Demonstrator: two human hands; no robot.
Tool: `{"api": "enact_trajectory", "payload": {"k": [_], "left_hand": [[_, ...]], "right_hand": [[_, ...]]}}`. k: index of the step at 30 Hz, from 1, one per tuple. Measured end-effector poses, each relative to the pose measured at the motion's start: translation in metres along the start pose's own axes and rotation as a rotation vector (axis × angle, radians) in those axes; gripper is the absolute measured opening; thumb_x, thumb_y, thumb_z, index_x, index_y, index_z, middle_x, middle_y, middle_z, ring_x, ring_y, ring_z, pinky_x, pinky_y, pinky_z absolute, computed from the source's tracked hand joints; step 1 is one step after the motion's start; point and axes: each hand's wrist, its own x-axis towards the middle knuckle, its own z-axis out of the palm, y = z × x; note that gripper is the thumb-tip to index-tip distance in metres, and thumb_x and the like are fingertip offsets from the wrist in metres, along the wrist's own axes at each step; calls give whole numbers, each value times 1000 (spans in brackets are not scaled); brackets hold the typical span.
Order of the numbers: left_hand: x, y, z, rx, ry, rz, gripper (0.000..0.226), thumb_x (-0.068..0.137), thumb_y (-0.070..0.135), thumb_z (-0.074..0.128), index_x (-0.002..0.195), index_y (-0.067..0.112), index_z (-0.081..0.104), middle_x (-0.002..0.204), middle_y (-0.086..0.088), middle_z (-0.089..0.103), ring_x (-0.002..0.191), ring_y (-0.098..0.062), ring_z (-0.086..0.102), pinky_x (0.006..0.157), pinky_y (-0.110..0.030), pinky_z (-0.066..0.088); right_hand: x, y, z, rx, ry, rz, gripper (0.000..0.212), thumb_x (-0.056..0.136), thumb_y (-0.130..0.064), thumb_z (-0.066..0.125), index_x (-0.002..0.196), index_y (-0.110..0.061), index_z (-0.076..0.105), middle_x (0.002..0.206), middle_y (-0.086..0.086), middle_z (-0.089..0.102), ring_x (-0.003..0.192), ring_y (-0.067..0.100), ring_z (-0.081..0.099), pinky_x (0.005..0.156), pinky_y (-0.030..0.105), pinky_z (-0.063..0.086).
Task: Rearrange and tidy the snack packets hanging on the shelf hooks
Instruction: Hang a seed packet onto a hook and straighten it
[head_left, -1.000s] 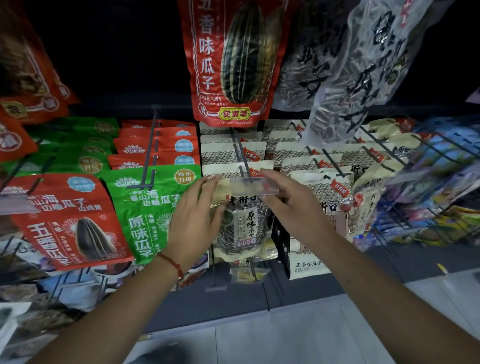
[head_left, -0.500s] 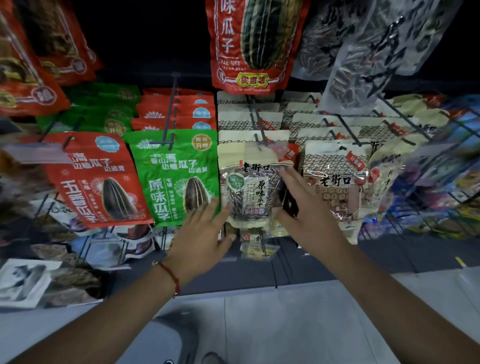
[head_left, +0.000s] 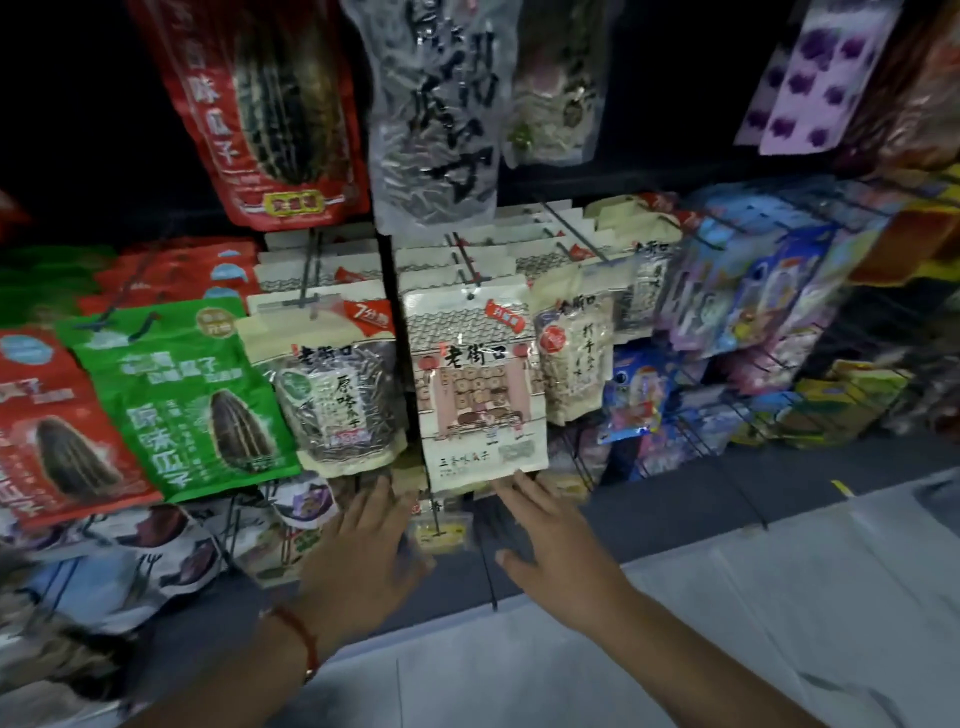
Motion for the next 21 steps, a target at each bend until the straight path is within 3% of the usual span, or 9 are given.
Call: {"api": "enact_trajectory", "payload": {"k": [5, 9, 13, 17, 21], "left_hand": [[34, 26, 61, -28, -70, -24, 84, 90, 72, 37, 155, 38, -4, 164, 0, -10, 151, -29, 0, 121, -46, 15], [83, 24, 115, -26, -83, -38, 92, 78, 85, 17, 154, 39, -7, 163, 2, -16, 151, -30, -4, 121, -47, 13], [152, -7, 183, 43, 82, -68, 87, 78, 83, 17, 150, 44, -12, 163, -5, -14, 150, -34, 5, 119, -52, 14], [217, -32, 241, 81, 271, -130, 78, 93, 66, 38, 155, 36, 1, 162, -8, -19, 151, -33, 0, 120, -47, 12], [263, -57, 281, 186, 501, -119, 84, 80, 74, 24, 154, 35, 17, 162, -19, 6, 144, -42, 22, 113, -53, 29]], "right_hand": [[2, 77, 22, -59, -57, 91, 71, 99, -42, 49, 155, -34, 7, 164, -6, -3, 151, 20, -3, 120, 33, 8], [42, 138, 68, -106, -117, 118, 73, 98, -42, 50, 156, -32, 7, 164, -3, -3, 151, 24, -1, 120, 35, 8], [104, 193, 134, -170, -72, 66, 74, 98, -40, 52, 156, -30, 8, 164, -1, 2, 150, 26, 0, 119, 40, 14], [174, 241, 197, -155, 90, -19, 76, 96, -42, 53, 156, -25, 9, 164, 3, 6, 150, 26, 3, 119, 39, 14], [225, 278, 245, -73, 225, -126, 81, 92, -45, 57, 155, -32, 7, 163, 6, 10, 149, 26, 10, 120, 44, 18]]}}
